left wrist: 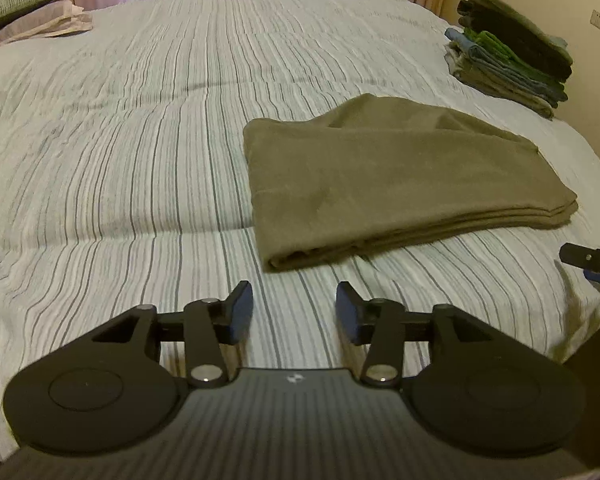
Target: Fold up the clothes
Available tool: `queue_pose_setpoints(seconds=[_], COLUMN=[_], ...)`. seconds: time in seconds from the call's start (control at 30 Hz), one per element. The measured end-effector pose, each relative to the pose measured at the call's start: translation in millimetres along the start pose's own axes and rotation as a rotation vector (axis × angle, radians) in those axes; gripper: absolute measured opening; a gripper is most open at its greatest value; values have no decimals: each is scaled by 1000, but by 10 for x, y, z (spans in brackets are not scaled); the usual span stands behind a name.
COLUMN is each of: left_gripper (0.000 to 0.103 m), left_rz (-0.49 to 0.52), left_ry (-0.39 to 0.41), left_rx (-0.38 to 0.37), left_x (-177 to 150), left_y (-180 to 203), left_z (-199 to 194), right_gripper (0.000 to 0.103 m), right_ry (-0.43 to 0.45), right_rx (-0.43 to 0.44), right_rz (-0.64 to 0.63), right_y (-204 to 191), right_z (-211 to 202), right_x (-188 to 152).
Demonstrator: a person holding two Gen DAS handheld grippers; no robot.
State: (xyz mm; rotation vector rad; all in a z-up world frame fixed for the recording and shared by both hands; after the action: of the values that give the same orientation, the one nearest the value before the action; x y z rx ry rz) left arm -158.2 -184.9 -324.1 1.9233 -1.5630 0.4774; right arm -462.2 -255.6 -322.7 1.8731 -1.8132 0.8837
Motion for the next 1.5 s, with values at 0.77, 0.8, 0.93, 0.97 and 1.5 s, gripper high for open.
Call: queue_pose_setpoints(seconds=[0.77,0.8,0.93,0.97,1.5], left_gripper=[51,51,51,51,42], left_rz=[2,2,2,2,-7], left_ry=[-5,-5,-7,-8,87], left_rx=[65,65,66,65,-20], left_x=[-70,-70,-71,-71,62], left_y=[-39,-36,-30,-35,-36], left_z=[-94,-93,-87,-85,-159], right_gripper=[84,84,84,84,84], right_ry=[-22,-23,-26,-29,-18], right_rx=[-39,-40,-42,-42,60], right_rz=[-52,-52,-55,-56,262], right_y=[-132,-132,-134,-133,327], right_z=[-44,-41,-30,-27,131], right_x=[-107,-105,-97,-96,216])
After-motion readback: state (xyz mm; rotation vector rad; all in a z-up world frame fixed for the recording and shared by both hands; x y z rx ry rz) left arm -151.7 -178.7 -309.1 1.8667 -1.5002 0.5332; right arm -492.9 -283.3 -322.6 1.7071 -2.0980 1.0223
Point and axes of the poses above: each gripper's, at about its wrist camera, not at the fingertips, and z roughly the way its jaws point, y to its right, x to its top, the point moved 4 cm from there along z, roughly the way its jaws point, and after that the axes turned 12 degrees about -x, right-handed, at the moved point
